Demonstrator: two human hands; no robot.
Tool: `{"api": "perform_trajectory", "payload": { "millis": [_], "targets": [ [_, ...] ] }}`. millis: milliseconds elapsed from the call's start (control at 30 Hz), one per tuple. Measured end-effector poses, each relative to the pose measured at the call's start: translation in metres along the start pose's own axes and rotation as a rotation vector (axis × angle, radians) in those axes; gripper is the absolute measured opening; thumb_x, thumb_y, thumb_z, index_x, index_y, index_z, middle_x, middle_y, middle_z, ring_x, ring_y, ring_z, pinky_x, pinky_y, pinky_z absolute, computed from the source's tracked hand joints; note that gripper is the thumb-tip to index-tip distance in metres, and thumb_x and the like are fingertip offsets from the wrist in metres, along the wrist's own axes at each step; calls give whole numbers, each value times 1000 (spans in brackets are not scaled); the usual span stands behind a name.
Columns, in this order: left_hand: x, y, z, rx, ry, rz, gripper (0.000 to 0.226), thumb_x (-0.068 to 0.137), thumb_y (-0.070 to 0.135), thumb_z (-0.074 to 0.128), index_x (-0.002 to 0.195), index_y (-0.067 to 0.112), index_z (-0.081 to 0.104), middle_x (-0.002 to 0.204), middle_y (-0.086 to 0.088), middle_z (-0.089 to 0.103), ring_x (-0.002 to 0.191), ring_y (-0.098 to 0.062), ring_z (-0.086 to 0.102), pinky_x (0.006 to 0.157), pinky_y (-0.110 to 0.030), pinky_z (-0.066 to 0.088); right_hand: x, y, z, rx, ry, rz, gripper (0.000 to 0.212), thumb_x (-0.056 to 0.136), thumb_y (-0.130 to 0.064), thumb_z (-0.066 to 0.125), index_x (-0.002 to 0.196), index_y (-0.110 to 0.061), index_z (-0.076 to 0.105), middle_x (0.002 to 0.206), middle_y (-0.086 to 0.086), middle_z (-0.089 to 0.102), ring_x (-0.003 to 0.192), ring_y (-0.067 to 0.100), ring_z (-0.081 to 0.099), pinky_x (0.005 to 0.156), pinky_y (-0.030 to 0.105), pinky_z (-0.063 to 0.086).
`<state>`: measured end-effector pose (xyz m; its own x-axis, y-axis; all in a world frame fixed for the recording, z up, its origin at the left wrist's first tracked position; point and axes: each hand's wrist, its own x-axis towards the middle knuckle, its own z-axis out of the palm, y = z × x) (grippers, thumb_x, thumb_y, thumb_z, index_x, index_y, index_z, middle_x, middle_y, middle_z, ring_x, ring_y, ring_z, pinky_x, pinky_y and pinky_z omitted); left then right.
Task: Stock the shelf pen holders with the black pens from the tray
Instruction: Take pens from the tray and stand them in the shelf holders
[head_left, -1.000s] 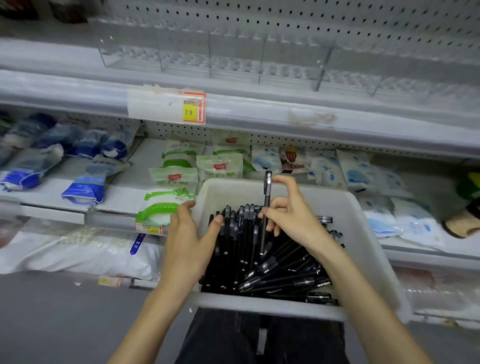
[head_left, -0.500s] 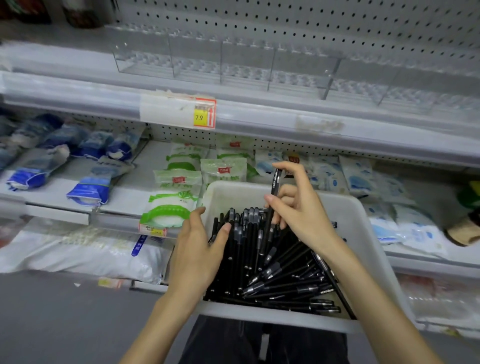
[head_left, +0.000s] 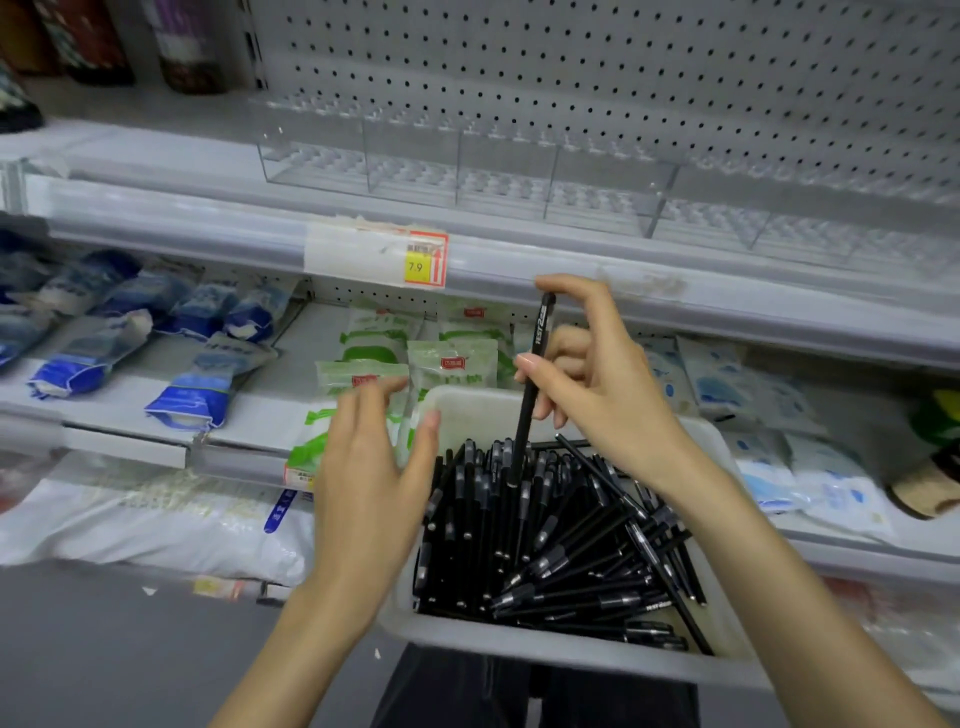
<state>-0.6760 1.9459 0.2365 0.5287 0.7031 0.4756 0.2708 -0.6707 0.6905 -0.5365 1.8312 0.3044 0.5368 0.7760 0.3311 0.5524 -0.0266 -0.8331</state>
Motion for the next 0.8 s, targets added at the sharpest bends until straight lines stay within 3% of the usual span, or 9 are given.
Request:
{"api": "perform_trajectory", "payload": {
  "millis": [133, 233, 300, 400, 500, 633, 700, 800],
  "targets": [
    [52, 15, -39, -142, 289, 171, 31, 92, 26, 57, 118, 8, 55, 113, 0, 58, 98, -10, 55, 86, -21, 42, 20, -41, -6, 116, -33, -88, 42, 91, -10, 59, 120, -32, 39, 78, 11, 66, 56, 18, 62, 52, 25, 48],
    [108, 15, -62, -248, 367, 156, 48, 91, 36, 61, 127, 8, 46, 124, -4, 54, 109, -13, 55, 95, -26, 44, 48, -74, -10, 150, -2, -211, 40, 91, -5, 59, 116, -28, 38, 79, 16, 67, 55, 19, 62, 50, 28, 48],
    [146, 10, -70, -209, 331, 110, 65, 88, 47, 61, 136, 10, 38, 132, -4, 48, 117, -15, 50, 100, -29, 41, 72, -93, -10, 143, 35, -299, 38, 91, -5, 59, 113, -26, 36, 77, 13, 68, 56, 19, 61, 49, 28, 46],
    [187, -1, -76, -153, 222, 29, 84, 85, 57, 60, 147, 10, 26, 142, -9, 42, 128, -20, 44, 104, -30, 36, 111, -116, -7, 153, 138, -412, 36, 91, -4, 59, 112, -19, 34, 76, 11, 66, 64, 17, 66, 52, 18, 45],
    [207, -9, -80, -159, 96, -69, 99, 73, 67, 51, 150, 13, 20, 145, -11, 44, 131, -22, 44, 103, -31, 34, 151, -131, -1, 179, 213, -455, 36, 92, -5, 58, 113, -17, 32, 76, 8, 67, 70, 17, 69, 57, 27, 55],
    [217, -18, -78, -197, -33, -112, 93, 74, 73, 50, 145, 16, 35, 137, -7, 53, 125, -20, 49, 99, -28, 35, 205, -135, 18, 171, 272, -436, 34, 91, -6, 59, 109, -18, 32, 77, 4, 65, 74, 16, 69, 65, 35, 60],
    [219, -21, -75, -206, -64, -91, 95, 71, 84, 49, 139, 17, 45, 131, -3, 57, 121, -17, 52, 101, -31, 40, 230, -132, 31, 75, 275, -383, 32, 92, -11, 60, 107, -18, 32, 85, 7, 64, 81, 19, 67, 70, 41, 59],
    [218, -23, -74, -183, -41, -53, 93, 66, 80, 43, 135, 18, 49, 125, 0, 61, 115, -13, 55, 98, -31, 42, 255, -128, 47, -129, 247, -340, 28, 92, -16, 61, 101, -17, 35, 90, 15, 64, 81, 30, 65, 74, 49, 56]
  ]
}}
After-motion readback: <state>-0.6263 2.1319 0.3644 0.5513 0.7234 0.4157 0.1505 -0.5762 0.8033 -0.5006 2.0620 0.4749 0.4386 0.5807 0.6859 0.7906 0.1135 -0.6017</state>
